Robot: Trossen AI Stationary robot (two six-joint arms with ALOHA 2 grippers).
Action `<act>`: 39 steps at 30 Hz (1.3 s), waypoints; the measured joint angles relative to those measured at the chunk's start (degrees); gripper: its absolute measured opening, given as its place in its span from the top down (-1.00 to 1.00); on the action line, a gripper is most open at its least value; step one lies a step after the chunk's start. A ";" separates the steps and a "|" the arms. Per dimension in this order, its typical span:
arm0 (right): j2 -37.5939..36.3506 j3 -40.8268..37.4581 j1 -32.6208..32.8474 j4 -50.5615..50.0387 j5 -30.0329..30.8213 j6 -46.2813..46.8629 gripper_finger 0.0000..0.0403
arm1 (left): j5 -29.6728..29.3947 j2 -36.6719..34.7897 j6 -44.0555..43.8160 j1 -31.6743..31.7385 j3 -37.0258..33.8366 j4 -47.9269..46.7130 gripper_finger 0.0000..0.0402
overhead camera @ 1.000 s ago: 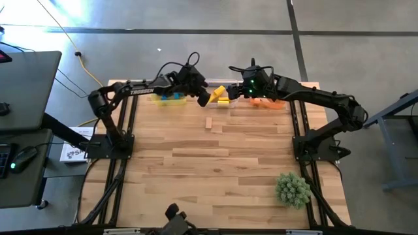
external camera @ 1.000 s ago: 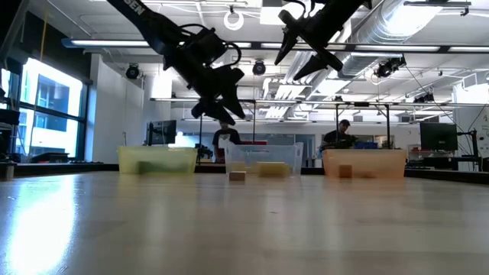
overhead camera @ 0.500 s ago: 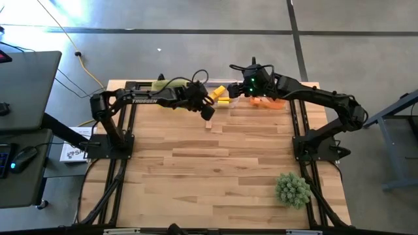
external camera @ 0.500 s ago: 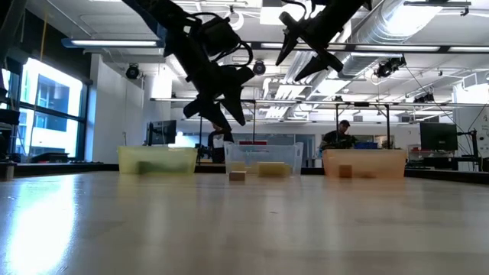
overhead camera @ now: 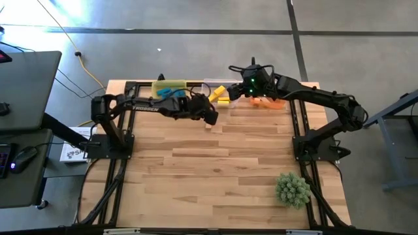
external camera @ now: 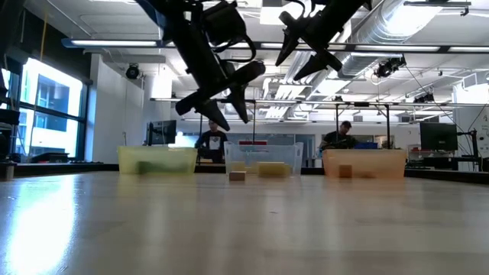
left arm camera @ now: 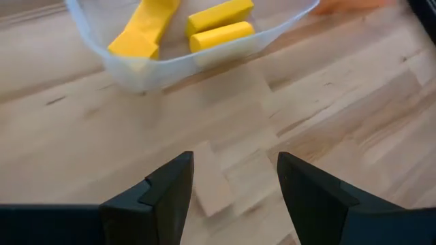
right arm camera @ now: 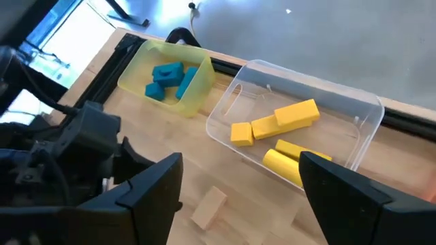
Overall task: Sort & place blocks by color
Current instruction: Put the brown block into the orange bin
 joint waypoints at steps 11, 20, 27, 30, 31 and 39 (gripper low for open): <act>0.00 0.00 0.04 0.00 -0.13 -6.13 -0.40 | -5.66 2.32 -11.36 -3.45 -0.01 -2.55 -0.01; 0.02 0.00 0.04 -0.03 -0.49 -7.50 -0.40 | -8.02 5.87 -15.98 -5.48 0.00 -1.75 -0.01; 0.07 -0.02 0.04 -0.42 -0.70 -7.62 -0.40 | -8.24 9.55 -16.47 -5.93 0.00 1.35 -0.01; 0.22 -0.02 0.04 -0.46 -1.34 -7.64 -0.40 | -8.02 10.86 -16.46 -5.69 0.00 2.28 -0.01; 0.33 -0.02 0.04 -0.40 -1.56 -7.55 -0.40 | -7.98 11.13 -16.48 -5.64 -0.02 2.17 -0.01; 1.36 -0.09 0.13 -0.85 -3.21 -7.51 -0.40 | -7.91 14.00 -16.45 -5.62 -0.02 4.28 0.00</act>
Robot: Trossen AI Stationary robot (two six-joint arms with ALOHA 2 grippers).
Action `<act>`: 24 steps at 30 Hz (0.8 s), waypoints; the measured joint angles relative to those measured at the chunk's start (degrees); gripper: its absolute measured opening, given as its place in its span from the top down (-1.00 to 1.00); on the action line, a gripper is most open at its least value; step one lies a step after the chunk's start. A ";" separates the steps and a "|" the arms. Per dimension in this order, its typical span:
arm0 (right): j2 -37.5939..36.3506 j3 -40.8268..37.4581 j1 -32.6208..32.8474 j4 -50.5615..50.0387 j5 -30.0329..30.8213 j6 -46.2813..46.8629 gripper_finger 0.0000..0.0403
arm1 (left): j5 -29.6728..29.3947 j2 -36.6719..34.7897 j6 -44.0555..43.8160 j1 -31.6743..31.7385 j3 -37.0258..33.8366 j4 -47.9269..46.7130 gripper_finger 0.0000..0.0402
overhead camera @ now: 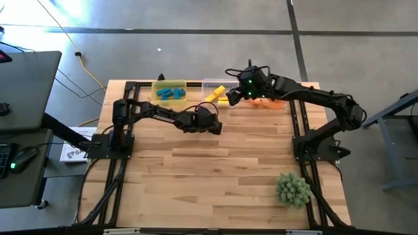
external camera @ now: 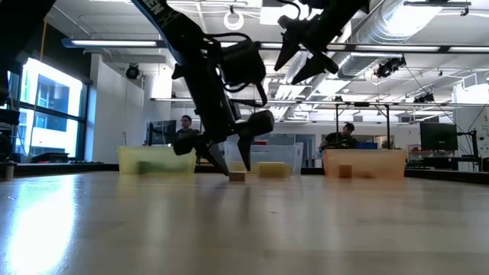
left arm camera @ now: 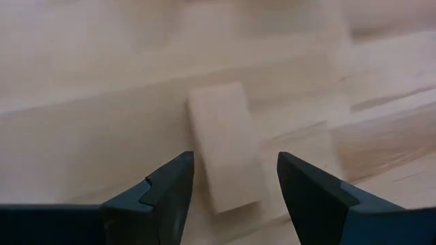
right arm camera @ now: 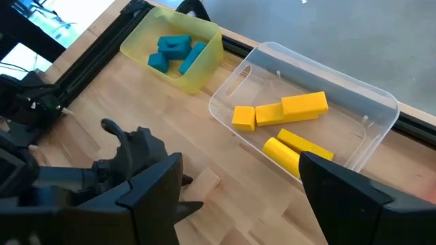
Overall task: Sort & place blocks by color
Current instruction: Put the brown block into the orange bin
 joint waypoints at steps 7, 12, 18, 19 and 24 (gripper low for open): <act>0.00 0.00 0.04 -0.63 -0.28 -0.24 -0.40 | -0.13 1.81 1.80 0.09 0.08 0.52 0.02; 0.00 0.00 0.07 -1.26 -0.37 -1.49 -0.40 | -0.55 2.07 5.07 0.41 0.18 -0.86 0.02; 0.00 0.00 0.04 -1.75 -0.52 -1.51 -0.40 | -1.99 2.13 11.56 0.46 0.22 -4.88 0.22; 0.00 0.00 0.04 -1.75 -0.52 -1.57 -0.40 | -2.15 2.15 12.77 0.46 0.22 -5.08 0.28; -0.02 0.00 0.04 -1.76 -0.50 -2.51 -0.40 | -2.40 2.05 20.93 0.50 0.20 -5.31 0.49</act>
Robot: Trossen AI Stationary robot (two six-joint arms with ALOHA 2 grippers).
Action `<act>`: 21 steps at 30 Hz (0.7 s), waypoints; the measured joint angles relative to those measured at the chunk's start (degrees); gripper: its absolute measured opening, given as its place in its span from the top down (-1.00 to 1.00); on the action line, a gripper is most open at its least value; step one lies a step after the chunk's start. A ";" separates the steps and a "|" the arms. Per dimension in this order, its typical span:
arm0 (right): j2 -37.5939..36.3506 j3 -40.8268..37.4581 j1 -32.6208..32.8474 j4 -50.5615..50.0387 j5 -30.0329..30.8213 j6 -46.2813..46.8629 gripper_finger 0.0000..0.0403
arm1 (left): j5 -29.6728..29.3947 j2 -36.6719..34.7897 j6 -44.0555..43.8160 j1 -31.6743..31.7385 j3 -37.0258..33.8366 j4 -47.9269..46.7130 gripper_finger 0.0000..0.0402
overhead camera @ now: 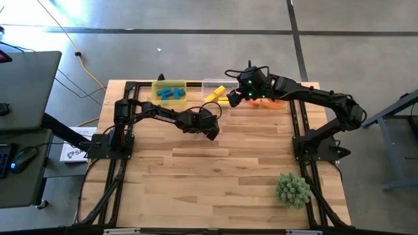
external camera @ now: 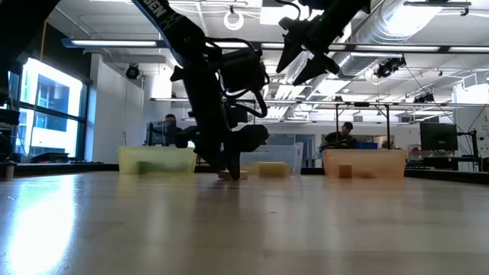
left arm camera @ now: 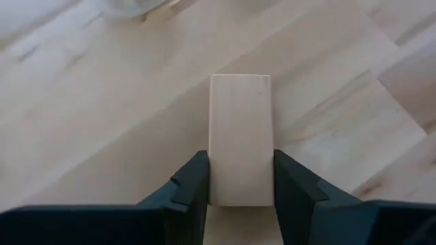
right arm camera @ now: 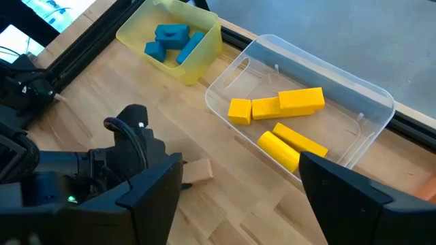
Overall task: Sort & place blocks by color
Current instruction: Put the brown block into the orange bin
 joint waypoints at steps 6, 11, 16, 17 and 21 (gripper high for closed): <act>0.00 0.00 0.00 0.01 0.00 2.69 -0.40 | 5.17 -0.30 8.90 0.27 -0.02 0.07 0.49; -0.02 0.00 -0.01 0.01 -2.14 4.19 -0.40 | 11.99 -2.59 16.79 0.31 -0.30 -0.84 0.49; -0.04 0.00 0.00 0.01 -5.59 4.13 -0.40 | 22.77 -6.99 23.19 1.55 -0.46 -1.93 0.49; -0.04 0.00 0.00 0.01 -6.20 4.13 -0.40 | 24.26 -8.11 24.41 2.19 -0.43 -2.14 0.49; -0.04 0.00 0.00 0.05 -10.76 5.52 -0.40 | 27.35 -12.23 29.54 4.29 -0.39 -4.97 0.49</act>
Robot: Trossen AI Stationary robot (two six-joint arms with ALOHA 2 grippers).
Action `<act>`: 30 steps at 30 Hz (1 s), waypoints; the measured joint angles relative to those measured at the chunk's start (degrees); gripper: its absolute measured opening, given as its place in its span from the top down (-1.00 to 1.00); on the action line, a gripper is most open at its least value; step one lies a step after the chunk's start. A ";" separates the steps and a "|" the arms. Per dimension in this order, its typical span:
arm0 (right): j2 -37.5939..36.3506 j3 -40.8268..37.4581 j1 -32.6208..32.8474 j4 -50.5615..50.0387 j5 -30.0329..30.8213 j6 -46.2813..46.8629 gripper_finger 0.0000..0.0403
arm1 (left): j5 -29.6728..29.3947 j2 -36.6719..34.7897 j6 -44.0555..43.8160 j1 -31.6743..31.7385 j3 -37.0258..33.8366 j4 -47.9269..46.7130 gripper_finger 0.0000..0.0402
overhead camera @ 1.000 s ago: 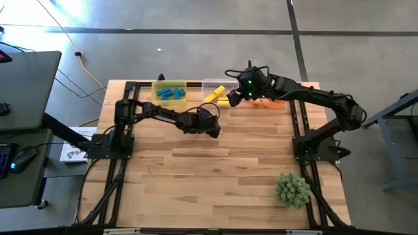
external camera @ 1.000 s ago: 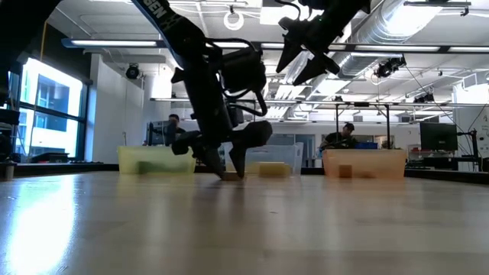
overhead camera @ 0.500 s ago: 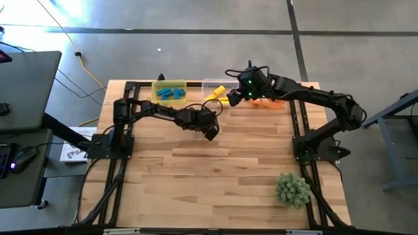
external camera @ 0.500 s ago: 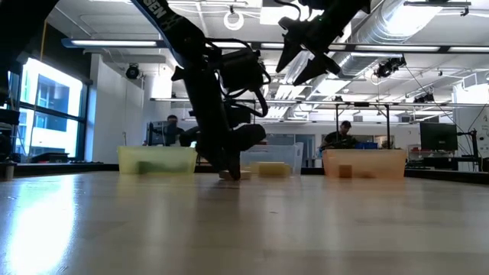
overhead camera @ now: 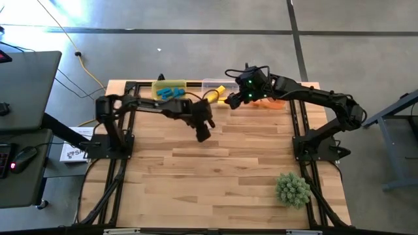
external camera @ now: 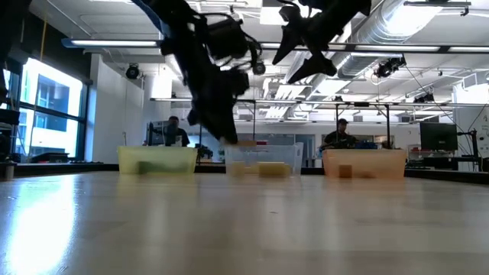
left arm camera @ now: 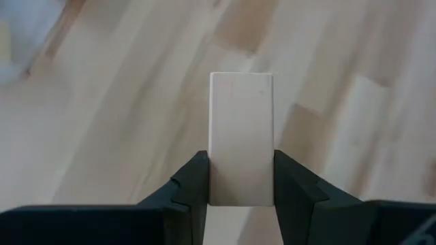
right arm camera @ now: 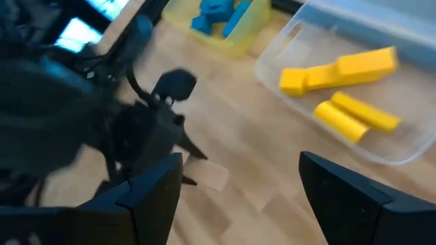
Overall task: Sort & place blocks by color
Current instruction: Put the brown block into the orange bin
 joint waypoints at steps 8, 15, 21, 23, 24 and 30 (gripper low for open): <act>-0.02 0.00 1.65 0.95 -8.06 -1.27 -0.40 | 10.56 -9.55 7.55 6.30 0.07 -4.21 0.49; -0.02 0.00 5.99 6.15 -8.17 -4.66 -0.40 | 19.10 -15.56 9.61 12.14 0.17 -5.35 0.49; -0.02 0.02 10.82 12.32 -5.98 -16.31 -0.40 | 32.81 -18.13 9.63 16.36 0.15 -8.17 0.49; -0.02 0.00 12.28 13.64 -4.86 -20.65 -0.40 | 38.13 -18.55 9.66 17.28 0.15 -8.35 0.49; -0.02 0.00 12.95 14.10 -4.44 -22.11 -0.40 | 40.94 -18.61 9.61 17.76 0.15 -8.79 0.49; -0.02 0.00 15.27 15.58 -2.54 -25.21 -0.40 | 54.38 -18.58 7.41 18.10 0.15 -8.61 0.49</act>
